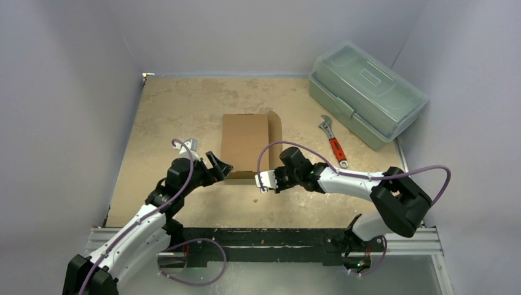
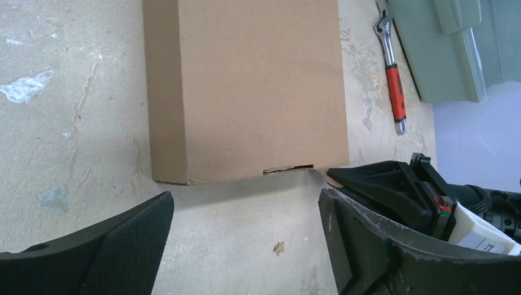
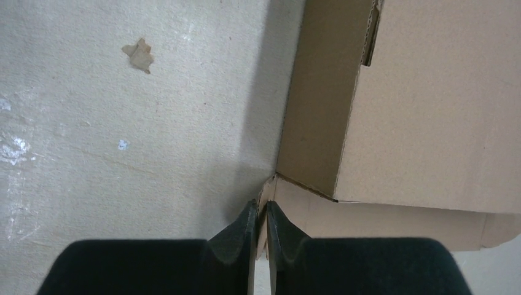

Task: Fold the paper box
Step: Close the paper box at the center of the board.

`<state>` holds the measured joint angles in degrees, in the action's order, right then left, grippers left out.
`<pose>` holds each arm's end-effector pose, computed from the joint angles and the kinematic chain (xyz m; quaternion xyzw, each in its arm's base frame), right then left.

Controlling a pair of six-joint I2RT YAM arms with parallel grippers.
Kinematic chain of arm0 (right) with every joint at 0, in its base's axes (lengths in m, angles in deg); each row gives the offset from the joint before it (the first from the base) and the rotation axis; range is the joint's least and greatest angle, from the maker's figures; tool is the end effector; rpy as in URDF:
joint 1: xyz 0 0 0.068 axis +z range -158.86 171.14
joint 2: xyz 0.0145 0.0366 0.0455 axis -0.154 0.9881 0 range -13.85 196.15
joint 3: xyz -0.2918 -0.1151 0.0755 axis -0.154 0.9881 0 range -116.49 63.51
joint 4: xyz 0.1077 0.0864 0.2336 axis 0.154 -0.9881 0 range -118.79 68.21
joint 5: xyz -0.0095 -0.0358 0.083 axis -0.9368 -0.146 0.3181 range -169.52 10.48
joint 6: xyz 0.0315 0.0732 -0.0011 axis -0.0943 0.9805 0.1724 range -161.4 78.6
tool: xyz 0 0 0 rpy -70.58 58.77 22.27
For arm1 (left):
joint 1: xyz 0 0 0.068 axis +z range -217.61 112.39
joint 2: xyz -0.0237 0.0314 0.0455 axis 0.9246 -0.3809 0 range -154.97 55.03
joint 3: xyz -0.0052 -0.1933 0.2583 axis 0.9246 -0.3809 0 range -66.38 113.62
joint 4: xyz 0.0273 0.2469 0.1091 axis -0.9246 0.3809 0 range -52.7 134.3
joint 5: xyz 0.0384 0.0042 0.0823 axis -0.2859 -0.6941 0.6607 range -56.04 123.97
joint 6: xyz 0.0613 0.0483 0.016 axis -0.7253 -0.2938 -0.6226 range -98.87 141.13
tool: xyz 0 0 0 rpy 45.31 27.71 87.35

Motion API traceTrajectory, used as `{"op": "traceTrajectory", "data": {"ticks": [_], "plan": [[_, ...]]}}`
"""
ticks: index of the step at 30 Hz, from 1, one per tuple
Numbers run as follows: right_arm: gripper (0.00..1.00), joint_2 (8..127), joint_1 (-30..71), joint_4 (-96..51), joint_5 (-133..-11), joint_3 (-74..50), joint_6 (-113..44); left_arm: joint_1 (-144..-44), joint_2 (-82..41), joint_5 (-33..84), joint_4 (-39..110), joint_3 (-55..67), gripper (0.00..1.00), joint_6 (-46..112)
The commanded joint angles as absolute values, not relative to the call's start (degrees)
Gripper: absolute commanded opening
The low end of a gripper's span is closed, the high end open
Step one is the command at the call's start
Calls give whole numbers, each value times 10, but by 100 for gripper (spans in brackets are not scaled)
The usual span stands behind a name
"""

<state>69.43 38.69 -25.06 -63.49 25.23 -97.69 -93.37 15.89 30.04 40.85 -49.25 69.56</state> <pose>0.1880 0.2337 0.1839 -0.7590 0.5316 0.1030 0.3616 0.1451 -0.0752 0.2109 -0.1482 0.8326 -0.3445 0.4076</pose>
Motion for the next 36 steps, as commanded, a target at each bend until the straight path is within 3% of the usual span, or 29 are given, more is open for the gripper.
{"op": "traceTrajectory", "data": {"ticks": [1, 36], "plan": [[12, 698, 378, -241, -616, 225, -939, -931, 157, 319, 405, -485, 87, 686], [4, 741, 344, -259, -611, 179, -844, -931, 13, 390, 327, -435, 84, 622]]}}
